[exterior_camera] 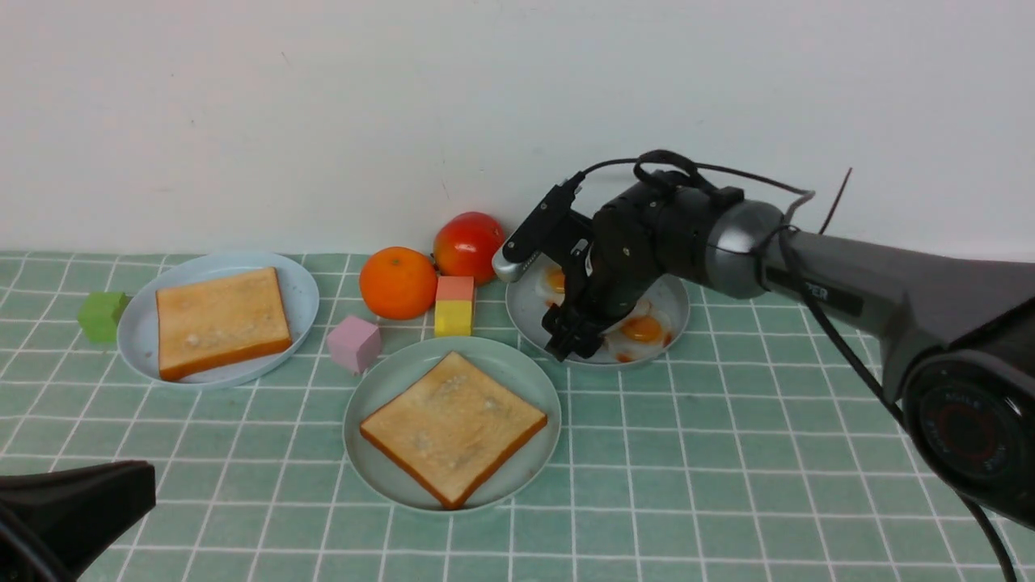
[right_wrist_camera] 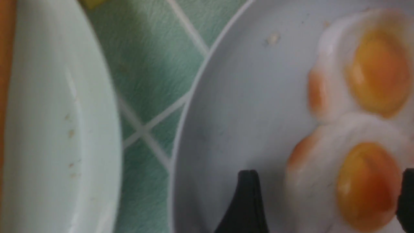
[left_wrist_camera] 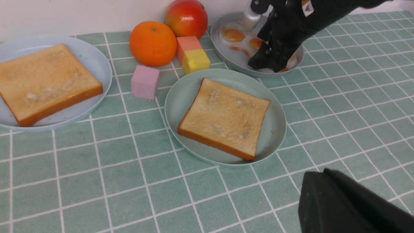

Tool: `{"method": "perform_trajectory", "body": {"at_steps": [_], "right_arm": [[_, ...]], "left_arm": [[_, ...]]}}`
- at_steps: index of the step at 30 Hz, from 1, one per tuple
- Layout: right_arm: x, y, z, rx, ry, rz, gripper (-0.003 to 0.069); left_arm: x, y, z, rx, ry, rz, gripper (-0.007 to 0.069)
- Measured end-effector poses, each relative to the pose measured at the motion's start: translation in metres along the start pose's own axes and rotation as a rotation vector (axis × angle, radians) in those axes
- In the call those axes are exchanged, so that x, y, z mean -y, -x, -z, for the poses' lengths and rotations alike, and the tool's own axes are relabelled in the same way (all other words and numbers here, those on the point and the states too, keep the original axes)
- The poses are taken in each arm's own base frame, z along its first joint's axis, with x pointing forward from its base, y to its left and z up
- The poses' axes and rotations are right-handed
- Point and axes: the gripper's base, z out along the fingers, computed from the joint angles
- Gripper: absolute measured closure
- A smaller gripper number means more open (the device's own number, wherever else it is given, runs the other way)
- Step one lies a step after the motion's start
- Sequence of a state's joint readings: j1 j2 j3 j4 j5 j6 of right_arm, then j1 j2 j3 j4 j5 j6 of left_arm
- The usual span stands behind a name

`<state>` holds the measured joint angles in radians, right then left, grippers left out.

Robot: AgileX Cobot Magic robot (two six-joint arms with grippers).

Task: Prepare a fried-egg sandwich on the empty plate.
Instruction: Use the right arm to grab a fried egg

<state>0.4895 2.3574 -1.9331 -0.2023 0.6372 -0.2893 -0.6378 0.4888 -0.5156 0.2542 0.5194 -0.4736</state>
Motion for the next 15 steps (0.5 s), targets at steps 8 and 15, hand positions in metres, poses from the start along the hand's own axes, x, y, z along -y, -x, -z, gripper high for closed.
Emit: {"method": "perform_trajectory", "body": {"at_steps": [8,15], "right_arm": [[0.0015,0.0005,-0.0069,0.016,-0.039,0.047,0.0083],[0.0013,-0.0002,-0.0095,0.014,-0.049,0.067,0.0258]], "left_arm": [[0.0,0.0,0.0,0.0,0.0,0.0,0.0638],[0.0005,-0.0002,0.0,-0.003,-0.006,0.011,0.0638]]}}
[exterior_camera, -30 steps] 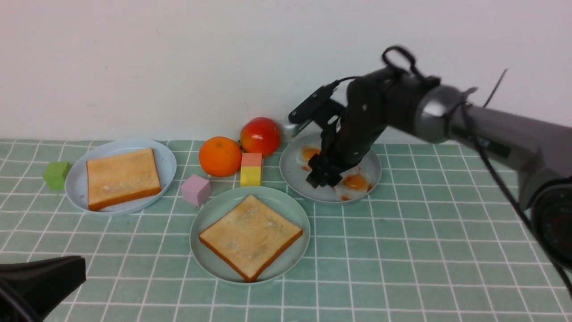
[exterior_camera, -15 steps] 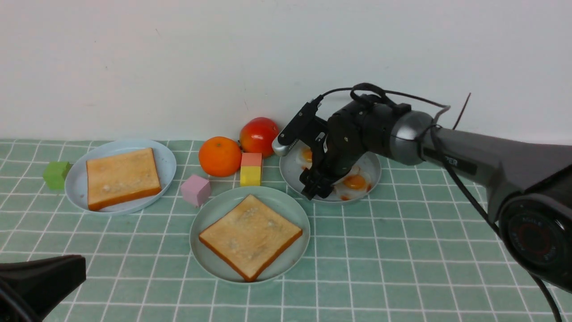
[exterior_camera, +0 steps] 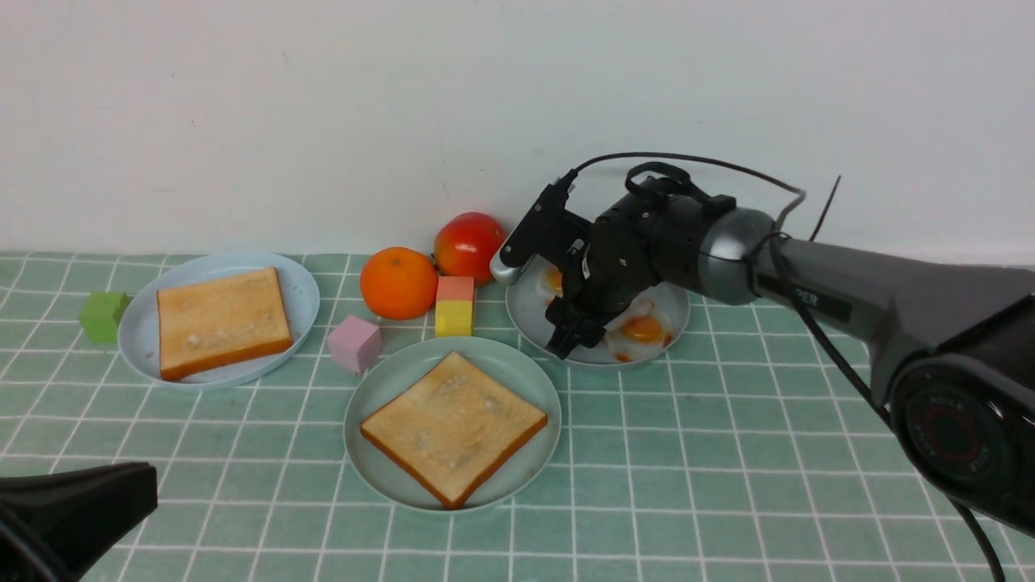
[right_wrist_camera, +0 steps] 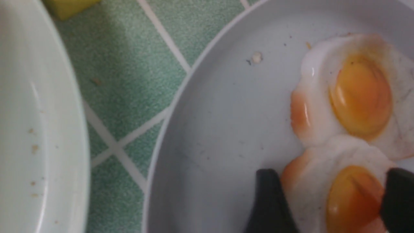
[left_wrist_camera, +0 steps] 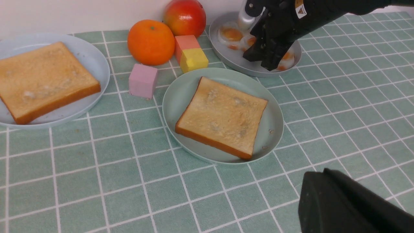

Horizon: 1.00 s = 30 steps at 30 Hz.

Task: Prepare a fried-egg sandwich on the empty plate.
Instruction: Use the right arm to grab a fried egg

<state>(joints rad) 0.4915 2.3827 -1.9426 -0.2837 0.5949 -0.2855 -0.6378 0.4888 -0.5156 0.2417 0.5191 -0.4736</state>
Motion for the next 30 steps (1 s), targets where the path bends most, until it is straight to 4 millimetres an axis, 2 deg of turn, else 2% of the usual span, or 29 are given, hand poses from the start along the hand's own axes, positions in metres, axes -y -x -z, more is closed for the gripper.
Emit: {"method": "perform_trajectory", "body": {"at_steps": [2,5,15,19,23,30], "right_arm": [[-0.001,0.001,0.0,0.002,-0.005,0.014,0.0334],[-0.004,0.001,-0.001,-0.003,-0.004,0.028,0.0487],[-0.007,0.004,0.006,-0.03,-0.027,0.088,0.0501],[0.002,0.014,0.033,-0.028,-0.055,0.099,0.0593],[0.011,0.02,0.056,-0.018,-0.069,0.084,0.0595],[0.018,0.024,0.084,-0.026,-0.078,0.054,0.0595]], "left_arm": [[0.0,0.0,0.0,-0.001,-0.002,0.004,0.0638],[0.0,0.0,0.0,-0.002,-0.004,0.007,0.0638],[0.0,0.0,0.0,-0.002,-0.004,0.009,0.0638],[0.0,0.0,0.0,-0.002,-0.004,0.009,0.0637],[0.0,0.0,0.0,-0.002,-0.004,0.009,0.0638],[0.0,0.0,0.0,-0.001,-0.001,0.003,0.0637]]}}
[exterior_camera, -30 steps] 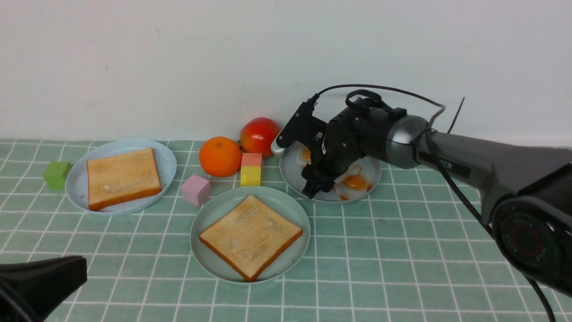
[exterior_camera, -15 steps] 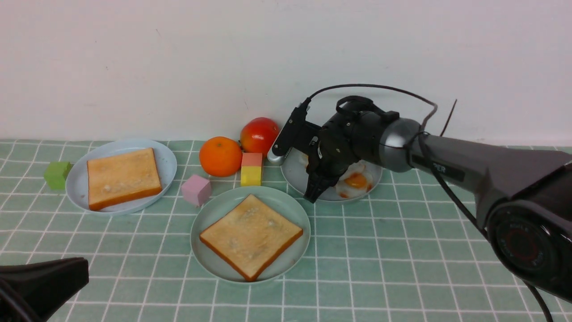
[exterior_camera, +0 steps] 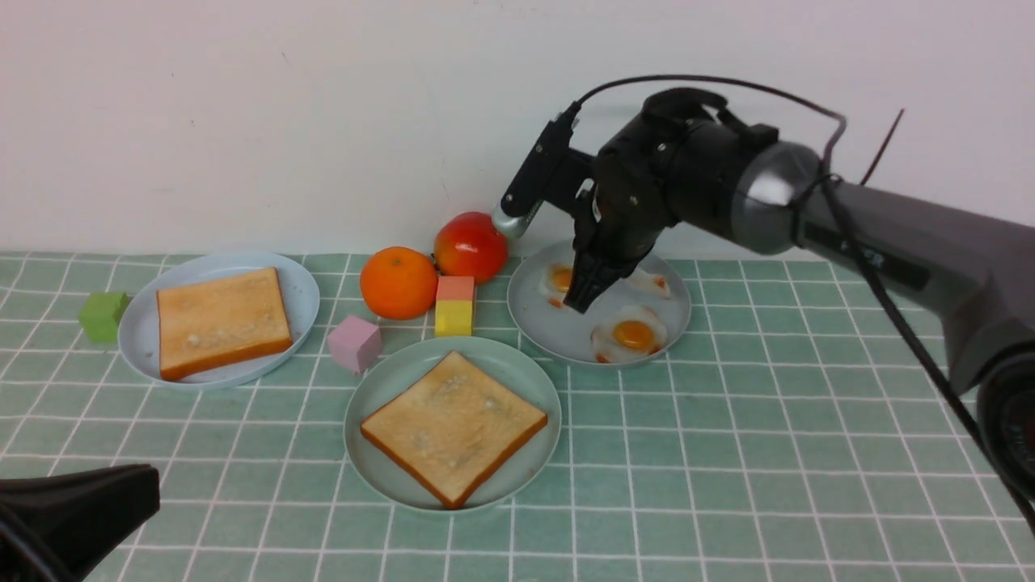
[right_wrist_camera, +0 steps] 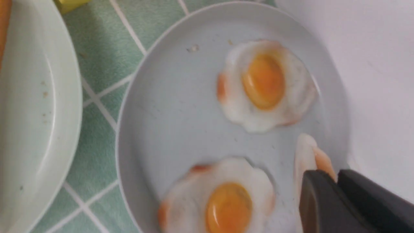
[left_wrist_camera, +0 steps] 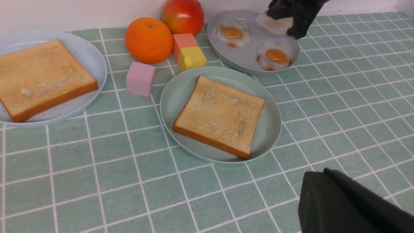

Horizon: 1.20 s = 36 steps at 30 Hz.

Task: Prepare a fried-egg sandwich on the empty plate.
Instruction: Use the right arm to grab a fried egg, then use the right arm to place the fried egg on the slice of bread in the middle

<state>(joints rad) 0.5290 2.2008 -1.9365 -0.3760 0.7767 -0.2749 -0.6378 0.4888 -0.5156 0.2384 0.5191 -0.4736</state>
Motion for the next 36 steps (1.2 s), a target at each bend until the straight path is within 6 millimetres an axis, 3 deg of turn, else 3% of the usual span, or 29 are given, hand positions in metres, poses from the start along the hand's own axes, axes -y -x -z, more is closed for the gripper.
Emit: {"method": "perform_trajectory", "body": {"at_steps": [6,10,13,14,17,21,29,36], "right_arm": [[0.006,0.002,0.025,-0.013,0.003,-0.032,0.0595],[-0.005,0.012,0.056,-0.007,0.033,-0.057,0.0595],[-0.03,0.029,0.084,0.035,0.081,-0.041,0.0595],[-0.03,0.029,0.084,0.033,0.082,-0.041,0.0595],[-0.067,0.046,0.101,0.073,0.158,-0.004,0.0595],[-0.098,0.054,0.097,0.073,0.221,-0.006,0.0596],[-0.115,0.053,0.065,0.04,0.241,-0.051,0.0596],[-0.121,0.053,0.054,0.05,0.248,-0.06,0.0596]], "left_arm": [[-0.001,0.0,0.0,0.004,0.007,-0.014,0.0634],[-0.001,0.0,0.0,0.004,0.008,-0.015,0.0634],[-0.001,0.0,0.0,0.004,0.008,-0.015,0.0634],[-0.001,0.0,0.0,0.004,0.008,-0.015,0.0634],[-0.001,0.0,0.0,0.004,0.008,-0.017,0.0634],[0.0,0.001,0.0,0.015,0.004,-0.018,0.0634],[0.002,0.006,0.0,0.063,-0.02,-0.02,0.0634],[0.002,0.007,0.0,0.073,-0.025,-0.02,0.0629]]}}
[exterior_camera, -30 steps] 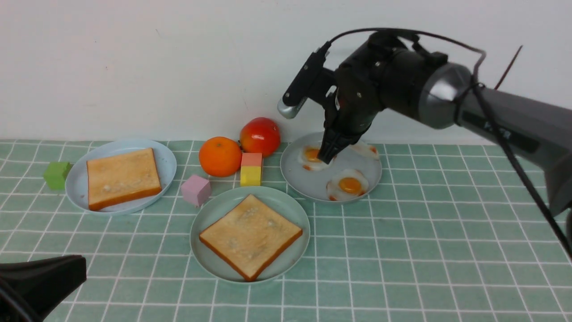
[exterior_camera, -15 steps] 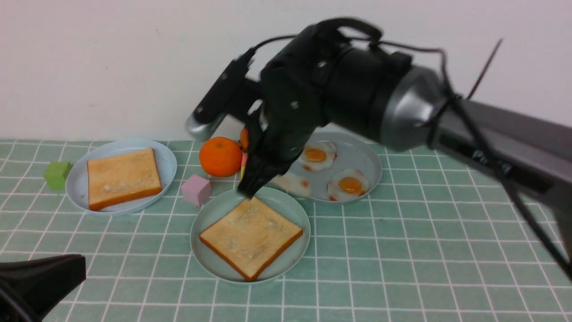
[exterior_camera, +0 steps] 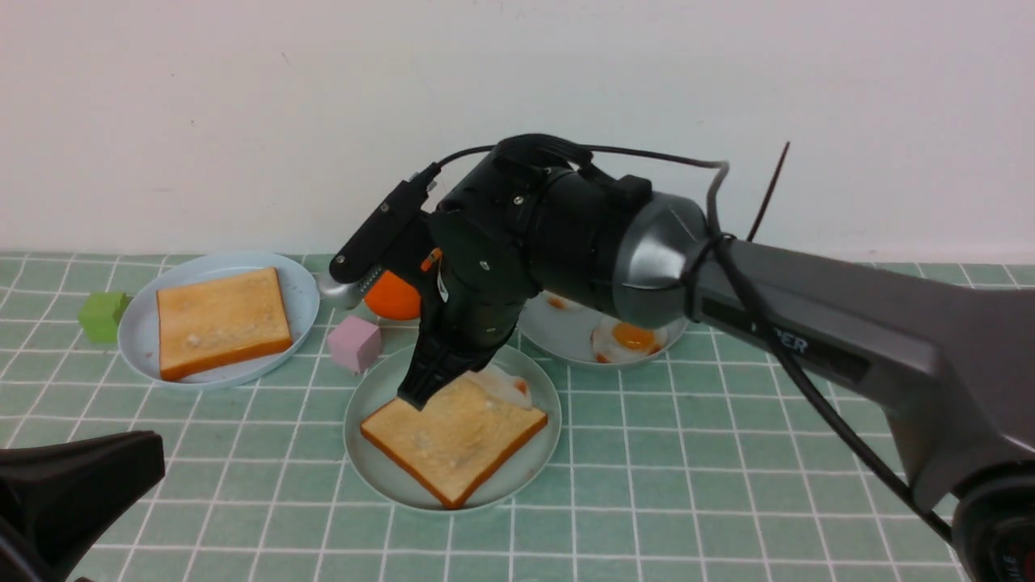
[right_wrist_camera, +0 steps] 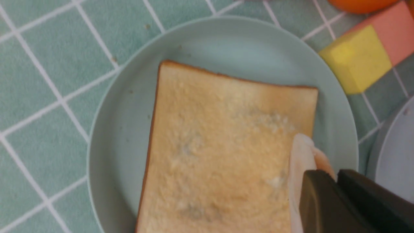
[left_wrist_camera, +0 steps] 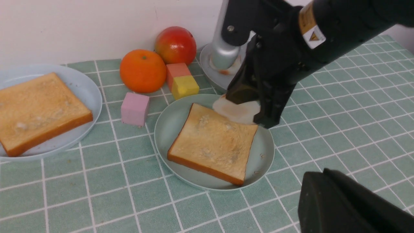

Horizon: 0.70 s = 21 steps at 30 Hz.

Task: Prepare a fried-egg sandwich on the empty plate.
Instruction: Use the right arm to place the fried egg on the slice of bread in the middle

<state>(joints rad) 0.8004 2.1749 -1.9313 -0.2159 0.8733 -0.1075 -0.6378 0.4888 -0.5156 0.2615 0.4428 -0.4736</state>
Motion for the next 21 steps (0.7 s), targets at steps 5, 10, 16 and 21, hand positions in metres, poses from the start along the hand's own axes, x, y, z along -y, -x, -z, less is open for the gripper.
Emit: {"method": "perform_trajectory", "body": {"at_steps": [5,10,16,21], "right_arm": [[-0.001,0.002,-0.003,0.027,-0.002,-0.001,0.0596],[-0.004,0.0,-0.017,0.02,0.003,0.004,0.0596],[-0.004,0.0,-0.017,0.022,0.003,0.004,0.0596],[-0.006,0.0,-0.018,0.026,0.027,-0.058,0.0561]], "left_arm": [[0.0,0.0,0.0,0.0,0.0,0.0,0.0627],[0.0,0.0,0.0,0.001,0.0,0.0,0.0627],[0.0,0.0,0.0,0.002,-0.001,0.0,0.0627],[0.0,0.0,0.0,0.001,-0.003,0.004,0.0627]]}}
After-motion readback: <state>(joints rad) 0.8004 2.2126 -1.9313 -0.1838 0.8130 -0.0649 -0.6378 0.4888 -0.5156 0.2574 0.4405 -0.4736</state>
